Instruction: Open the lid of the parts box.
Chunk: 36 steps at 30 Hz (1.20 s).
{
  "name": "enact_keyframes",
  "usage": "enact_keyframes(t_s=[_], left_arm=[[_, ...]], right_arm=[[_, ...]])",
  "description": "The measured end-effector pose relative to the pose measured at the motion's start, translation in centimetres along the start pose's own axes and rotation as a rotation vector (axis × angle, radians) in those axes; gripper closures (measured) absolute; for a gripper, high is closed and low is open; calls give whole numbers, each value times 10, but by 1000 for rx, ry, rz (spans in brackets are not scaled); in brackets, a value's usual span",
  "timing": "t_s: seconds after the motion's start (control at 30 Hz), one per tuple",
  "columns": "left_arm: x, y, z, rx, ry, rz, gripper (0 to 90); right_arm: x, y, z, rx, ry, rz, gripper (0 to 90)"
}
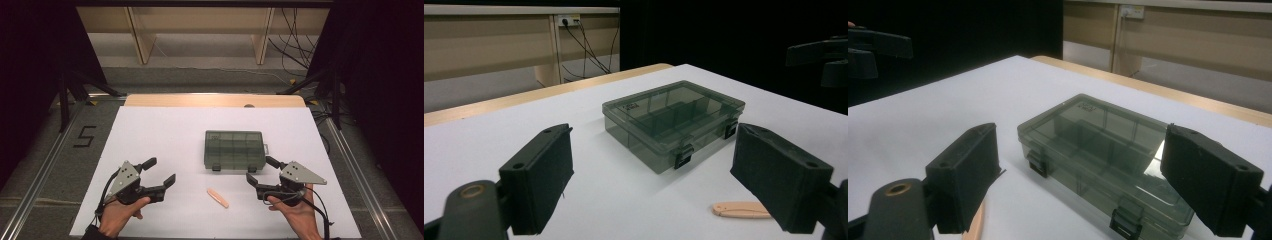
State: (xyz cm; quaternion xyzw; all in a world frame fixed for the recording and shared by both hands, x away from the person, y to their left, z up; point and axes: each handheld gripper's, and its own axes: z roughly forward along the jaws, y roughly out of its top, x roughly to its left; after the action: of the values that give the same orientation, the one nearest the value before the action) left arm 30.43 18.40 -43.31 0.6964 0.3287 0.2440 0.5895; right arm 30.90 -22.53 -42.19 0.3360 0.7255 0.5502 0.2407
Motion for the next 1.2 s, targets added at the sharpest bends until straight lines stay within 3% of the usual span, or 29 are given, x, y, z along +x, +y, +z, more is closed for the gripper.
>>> enact_keyframes(t_s=[0.33, 0.4, 0.57, 0.67, 0.87, 0.93, 1.07, 1.2], left_arm=[[1, 0, 0, -1, 2, 11, 169], [1, 0, 0, 3, 2, 17, 171], [0, 0, 1, 12, -11, 16, 191], [-1, 0, 2, 13, -13, 8, 221], [0, 1, 7, 13, -16, -30, 309], [2, 3, 8, 18, -10, -18, 359], [5, 4, 15, 36, -16, -27, 463], [6, 4, 25, 80, -28, -22, 572]], right_arm=[[-6, 1, -2, 1, -18, -6, 159], [-6, 1, -3, 21, -18, 2, 159], [-11, 3, -4, -5, -38, -17, 156], [-16, 5, -5, 7, -31, -31, 155], [-36, 11, -5, 3, -66, -54, 156], [-44, 12, -5, 5, -74, -53, 159], [-59, 14, -2, 38, -91, -71, 244], [-73, 12, 3, 91, -98, -96, 393]])
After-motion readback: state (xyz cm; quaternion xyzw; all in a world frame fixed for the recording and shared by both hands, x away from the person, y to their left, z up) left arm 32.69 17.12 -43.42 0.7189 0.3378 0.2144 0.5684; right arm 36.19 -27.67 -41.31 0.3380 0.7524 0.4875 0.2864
